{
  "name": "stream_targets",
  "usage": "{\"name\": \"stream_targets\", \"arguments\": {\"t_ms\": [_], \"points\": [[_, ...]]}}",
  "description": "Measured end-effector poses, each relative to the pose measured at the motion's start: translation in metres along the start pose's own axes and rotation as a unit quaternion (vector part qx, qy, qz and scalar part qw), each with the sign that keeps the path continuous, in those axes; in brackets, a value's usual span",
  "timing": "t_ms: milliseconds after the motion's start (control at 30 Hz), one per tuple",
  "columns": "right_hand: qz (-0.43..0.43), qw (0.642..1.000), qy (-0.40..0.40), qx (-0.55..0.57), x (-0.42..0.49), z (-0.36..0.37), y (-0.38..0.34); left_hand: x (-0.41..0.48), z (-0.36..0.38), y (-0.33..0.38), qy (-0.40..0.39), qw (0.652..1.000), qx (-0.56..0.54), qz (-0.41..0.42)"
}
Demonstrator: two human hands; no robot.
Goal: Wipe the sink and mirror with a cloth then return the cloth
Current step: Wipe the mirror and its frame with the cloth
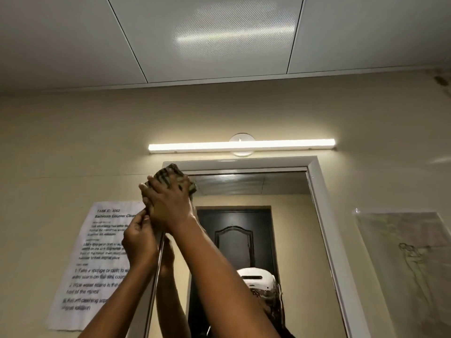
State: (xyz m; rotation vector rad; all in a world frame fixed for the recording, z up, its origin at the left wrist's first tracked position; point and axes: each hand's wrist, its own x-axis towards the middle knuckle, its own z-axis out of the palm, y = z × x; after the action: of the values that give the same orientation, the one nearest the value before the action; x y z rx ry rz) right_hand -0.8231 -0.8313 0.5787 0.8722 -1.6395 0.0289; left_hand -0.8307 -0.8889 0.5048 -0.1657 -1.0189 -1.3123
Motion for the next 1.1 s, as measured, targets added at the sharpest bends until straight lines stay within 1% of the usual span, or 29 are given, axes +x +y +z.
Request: {"name": "stream_targets", "arguments": {"t_ms": [100, 167, 200, 267, 367, 433, 500, 567, 667, 700, 733, 767, 833, 867, 900, 967, 1000, 1067, 1100], "points": [[-0.014, 0.999, -0.008, -0.033, -0.006, -0.005, 0.015, -0.006, -0.005, -0.003, -0.023, 0.997, 0.056, 0.045], [-0.012, 0.997, 0.003, -0.073, -0.019, -0.016, 0.041, -0.010, -0.008, -0.003, -0.027, 0.996, 0.065, 0.052], [0.004, 0.996, 0.012, -0.088, -0.027, -0.023, 0.057, -0.011, -0.010, -0.003, -0.032, 0.996, 0.064, 0.049], [0.052, 0.993, 0.040, -0.100, -0.048, -0.040, 0.092, -0.013, -0.012, -0.002, -0.050, 0.996, 0.057, 0.038], [0.167, 0.977, 0.097, -0.085, -0.092, -0.065, 0.140, -0.011, -0.016, 0.000, -0.071, 0.995, 0.056, 0.038], [0.253, 0.950, 0.159, -0.088, -0.132, -0.080, 0.170, -0.013, -0.018, -0.001, -0.069, 0.995, 0.059, 0.047], [0.341, 0.911, 0.218, -0.084, -0.161, -0.093, 0.191, -0.017, -0.018, -0.002, -0.059, 0.995, 0.051, 0.054], [0.389, 0.887, 0.240, -0.068, -0.165, -0.093, 0.191, -0.018, -0.017, -0.004, -0.052, 0.996, 0.045, 0.064], [0.399, 0.884, 0.237, -0.055, -0.142, -0.066, 0.152, -0.016, -0.016, -0.012, -0.041, 0.996, 0.040, 0.072], [0.395, 0.889, 0.231, -0.036, -0.131, -0.057, 0.132, -0.017, -0.016, -0.014, -0.040, 0.996, 0.032, 0.069], [0.373, 0.902, 0.214, -0.022, -0.119, -0.047, 0.109, -0.016, -0.017, -0.015, -0.042, 0.997, 0.017, 0.065], [0.330, 0.926, 0.183, -0.019, -0.108, -0.035, 0.084, -0.015, -0.018, -0.017, -0.048, 0.997, 0.000, 0.059], [0.185, 0.976, 0.116, -0.028, -0.089, -0.008, 0.028, -0.012, -0.020, -0.020, -0.058, 0.997, -0.033, 0.035], [0.117, 0.990, 0.078, -0.029, -0.085, 0.005, 0.003, -0.011, -0.021, -0.022, -0.057, 0.997, -0.050, 0.010], [0.072, 0.996, 0.046, -0.025, -0.082, 0.015, -0.018, -0.008, -0.023, -0.024, -0.049, 0.996, -0.071, -0.019], [0.049, 0.998, 0.012, -0.028, -0.084, 0.021, -0.028, -0.010, -0.028, -0.029, -0.040, 0.994, -0.083, -0.064], [0.037, 0.998, 0.006, -0.045, -0.087, 0.018, -0.019, -0.014, -0.032, -0.030, -0.049, 0.994, -0.066, -0.068], [0.019, 0.996, 0.006, -0.091, -0.100, 0.004, 0.010, -0.026, -0.042, -0.031, -0.089, 0.994, -0.034, -0.046], [0.040, 0.994, 0.019, -0.101, -0.110, -0.006, 0.026, -0.033, -0.048, -0.031, -0.107, 0.993, -0.026, -0.032]]}}
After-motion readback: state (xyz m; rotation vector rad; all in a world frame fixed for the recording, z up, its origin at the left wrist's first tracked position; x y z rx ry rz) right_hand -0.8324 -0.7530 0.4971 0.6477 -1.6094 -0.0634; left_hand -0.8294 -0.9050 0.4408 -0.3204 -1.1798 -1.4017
